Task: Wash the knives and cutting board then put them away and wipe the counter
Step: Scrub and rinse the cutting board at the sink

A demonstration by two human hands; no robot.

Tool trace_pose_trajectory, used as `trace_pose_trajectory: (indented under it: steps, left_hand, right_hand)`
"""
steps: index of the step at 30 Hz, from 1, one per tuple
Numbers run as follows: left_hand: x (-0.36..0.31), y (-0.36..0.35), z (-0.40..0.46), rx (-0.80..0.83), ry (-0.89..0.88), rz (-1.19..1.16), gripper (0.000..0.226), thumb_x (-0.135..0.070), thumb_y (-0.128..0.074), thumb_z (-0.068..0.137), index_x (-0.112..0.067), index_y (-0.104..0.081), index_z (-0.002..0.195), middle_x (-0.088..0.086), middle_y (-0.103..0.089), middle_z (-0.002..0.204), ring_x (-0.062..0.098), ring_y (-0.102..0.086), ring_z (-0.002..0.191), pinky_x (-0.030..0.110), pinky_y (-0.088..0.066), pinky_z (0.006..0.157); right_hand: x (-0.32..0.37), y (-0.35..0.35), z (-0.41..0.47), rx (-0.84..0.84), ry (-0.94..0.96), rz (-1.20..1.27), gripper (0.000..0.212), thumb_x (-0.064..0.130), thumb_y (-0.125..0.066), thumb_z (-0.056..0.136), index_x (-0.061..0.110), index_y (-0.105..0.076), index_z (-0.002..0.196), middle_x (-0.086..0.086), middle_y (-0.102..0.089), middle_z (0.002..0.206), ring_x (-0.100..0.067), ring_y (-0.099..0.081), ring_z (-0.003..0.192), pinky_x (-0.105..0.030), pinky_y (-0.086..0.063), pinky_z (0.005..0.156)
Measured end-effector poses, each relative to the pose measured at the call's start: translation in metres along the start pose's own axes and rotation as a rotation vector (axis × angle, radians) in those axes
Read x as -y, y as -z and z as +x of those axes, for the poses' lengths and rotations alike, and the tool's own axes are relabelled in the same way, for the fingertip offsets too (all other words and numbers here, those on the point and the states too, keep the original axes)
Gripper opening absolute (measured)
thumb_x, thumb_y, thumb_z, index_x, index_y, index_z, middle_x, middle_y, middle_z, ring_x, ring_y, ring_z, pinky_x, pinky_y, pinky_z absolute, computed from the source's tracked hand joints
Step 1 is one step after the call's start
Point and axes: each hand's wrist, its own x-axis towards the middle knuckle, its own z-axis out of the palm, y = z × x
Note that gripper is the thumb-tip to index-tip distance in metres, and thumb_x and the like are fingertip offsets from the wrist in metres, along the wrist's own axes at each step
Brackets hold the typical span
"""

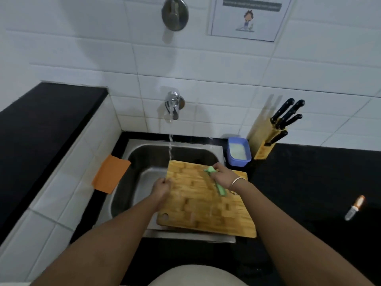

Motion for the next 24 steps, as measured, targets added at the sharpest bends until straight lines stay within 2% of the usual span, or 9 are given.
trace_pose_trajectory:
  steps: [3,5,9,11,15,19,21,24]
  left_hand:
    - [-0.021,0.058,0.001,-0.117,-0.067,0.016,0.024,-0.031,-0.05,0.107,-0.014,-0.062,0.119,0.012,-0.067,0.113,0.031,-0.066,0.1,0.049,-0.057,0.089]
    - [-0.033,0.086,0.002,-0.183,-0.133,0.082,0.029,-0.033,-0.049,0.107,-0.01,-0.062,0.12,0.012,-0.067,0.114,0.032,-0.065,0.1,0.052,-0.056,0.092]
    - [-0.069,0.105,-0.014,-0.21,-0.327,0.232,0.033,-0.036,-0.045,0.109,-0.015,-0.059,0.129,0.001,-0.062,0.114,0.025,-0.061,0.103,0.04,-0.052,0.086]
    - [-0.084,0.1,-0.021,-0.219,-0.45,0.387,0.028,-0.037,-0.045,0.108,-0.019,-0.06,0.125,-0.003,-0.059,0.109,0.02,-0.058,0.101,0.036,-0.048,0.084]
    - [-0.088,0.084,-0.018,-0.176,-0.588,0.679,0.021,-0.044,-0.048,0.105,-0.028,-0.059,0.112,-0.009,-0.062,0.103,0.018,-0.061,0.098,0.04,-0.053,0.084]
    - [-0.095,0.068,-0.017,-0.099,-0.661,0.936,0.014,-0.046,-0.046,0.104,-0.036,-0.055,0.109,-0.011,-0.065,0.095,0.013,-0.063,0.086,0.04,-0.056,0.08]
    - [-0.1,0.062,-0.016,-0.08,-0.685,1.009,0.013,-0.045,-0.046,0.104,-0.037,-0.054,0.109,-0.012,-0.065,0.095,0.013,-0.064,0.087,0.039,-0.056,0.081]
    - [-0.102,0.056,-0.012,-0.087,-0.708,1.042,0.017,-0.045,-0.046,0.104,-0.035,-0.055,0.113,-0.009,-0.068,0.098,0.014,-0.065,0.087,0.04,-0.057,0.08]
  right_hand:
    - [0.03,-0.009,0.007,-0.03,0.064,0.133,0.024,0.016,-0.053,0.092,0.019,-0.053,0.116,-0.009,-0.058,0.087,-0.026,-0.054,0.072,-0.034,-0.042,0.063]
    - [0.046,-0.014,0.011,-0.052,0.1,0.184,0.023,0.012,-0.055,0.089,0.022,-0.055,0.11,-0.007,-0.056,0.082,-0.025,-0.052,0.069,-0.033,-0.041,0.059]
    - [0.066,-0.021,0.016,-0.074,0.172,0.21,0.024,0.02,-0.063,0.081,0.03,-0.057,0.101,-0.001,-0.061,0.083,-0.018,-0.054,0.068,-0.031,-0.043,0.06]
    - [0.07,-0.02,0.017,-0.114,0.199,0.225,0.023,0.023,-0.067,0.076,0.03,-0.058,0.095,-0.002,-0.064,0.091,-0.016,-0.058,0.075,-0.03,-0.046,0.064]
    - [0.061,-0.012,0.016,-0.142,0.195,0.133,0.039,0.018,-0.071,0.08,0.024,-0.056,0.116,-0.003,-0.066,0.108,-0.012,-0.058,0.084,-0.024,-0.043,0.065]
    - [0.058,-0.007,0.015,-0.138,0.312,0.087,0.057,0.017,-0.073,0.083,0.023,-0.052,0.135,0.0,-0.064,0.12,-0.013,-0.057,0.098,-0.023,-0.042,0.085]
    - [0.066,-0.007,0.015,-0.1,0.402,0.028,0.072,0.028,-0.077,0.082,0.027,-0.043,0.146,0.005,-0.06,0.124,-0.011,-0.056,0.105,-0.022,-0.042,0.091]
    - [0.078,-0.012,0.022,-0.049,0.444,-0.169,0.088,0.037,-0.072,0.085,0.035,-0.022,0.158,0.0,-0.055,0.141,-0.021,-0.055,0.125,-0.03,-0.044,0.105]
